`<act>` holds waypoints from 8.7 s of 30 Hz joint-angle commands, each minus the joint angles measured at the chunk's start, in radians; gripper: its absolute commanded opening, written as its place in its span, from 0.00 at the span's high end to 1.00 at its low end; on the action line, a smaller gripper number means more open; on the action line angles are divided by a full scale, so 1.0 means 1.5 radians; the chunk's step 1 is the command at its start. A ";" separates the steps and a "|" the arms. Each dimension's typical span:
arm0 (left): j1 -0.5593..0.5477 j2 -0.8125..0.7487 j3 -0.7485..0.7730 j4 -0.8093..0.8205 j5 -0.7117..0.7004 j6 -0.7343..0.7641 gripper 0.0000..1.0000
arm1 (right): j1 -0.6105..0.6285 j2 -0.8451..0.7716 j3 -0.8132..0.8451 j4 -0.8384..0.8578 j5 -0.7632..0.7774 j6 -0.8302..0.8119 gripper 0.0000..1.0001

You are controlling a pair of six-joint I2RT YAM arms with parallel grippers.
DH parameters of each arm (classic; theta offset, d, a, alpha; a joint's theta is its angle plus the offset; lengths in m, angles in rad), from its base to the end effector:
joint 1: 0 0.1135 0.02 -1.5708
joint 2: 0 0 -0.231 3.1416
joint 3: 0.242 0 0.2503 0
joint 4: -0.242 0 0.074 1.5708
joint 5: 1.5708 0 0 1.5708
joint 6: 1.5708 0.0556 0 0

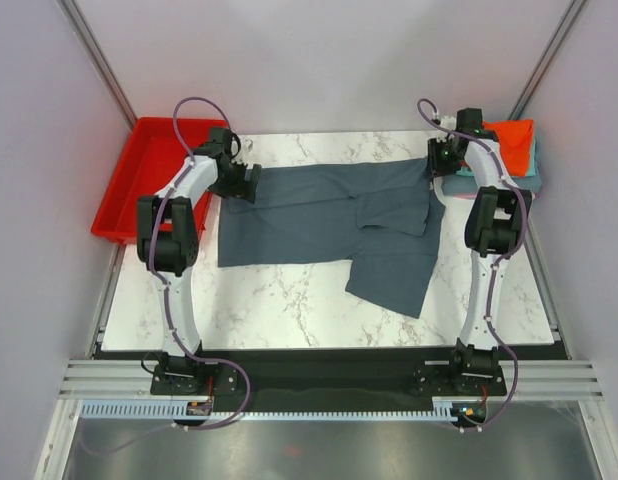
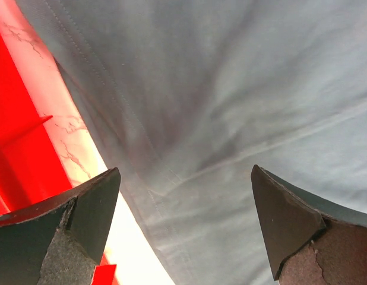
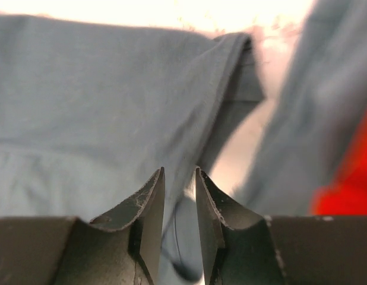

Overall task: Fold and stack the t-shirts
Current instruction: Fold the tshirt

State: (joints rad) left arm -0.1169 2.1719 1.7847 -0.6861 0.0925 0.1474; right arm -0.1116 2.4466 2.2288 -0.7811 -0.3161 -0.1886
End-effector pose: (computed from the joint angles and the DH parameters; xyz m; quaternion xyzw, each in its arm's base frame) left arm 0.4563 -0.0588 0.1541 0.1389 0.9582 -0.0411 0.2466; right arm 0.5150 -0.0403 0.1608 -0.0808 0.9450 0.1076 0.2980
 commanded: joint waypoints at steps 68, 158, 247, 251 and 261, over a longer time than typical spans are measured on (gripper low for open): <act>-0.111 -0.257 -0.279 0.050 0.004 0.031 0.01 | -0.007 -0.424 -0.541 0.103 -0.118 -0.134 0.61; -0.041 -0.297 -0.427 0.284 -0.161 0.171 0.05 | 0.299 -0.788 -1.038 0.019 -0.090 -0.702 0.62; 0.028 -0.243 -0.361 0.012 -0.028 -0.016 0.37 | 0.304 -0.776 -1.110 0.179 0.030 -0.582 1.00; 0.028 -0.236 -0.350 0.009 -0.030 -0.015 0.37 | 0.303 -0.776 -1.111 0.181 0.032 -0.586 1.00; 0.028 -0.200 -0.325 0.016 -0.032 -0.013 0.64 | 0.304 -0.766 -1.113 0.192 0.031 -0.576 1.00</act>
State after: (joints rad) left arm -0.0753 1.8580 1.2579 -0.6727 0.0532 0.1150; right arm 0.3443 1.2675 0.5823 -0.5217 -0.2642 -1.0611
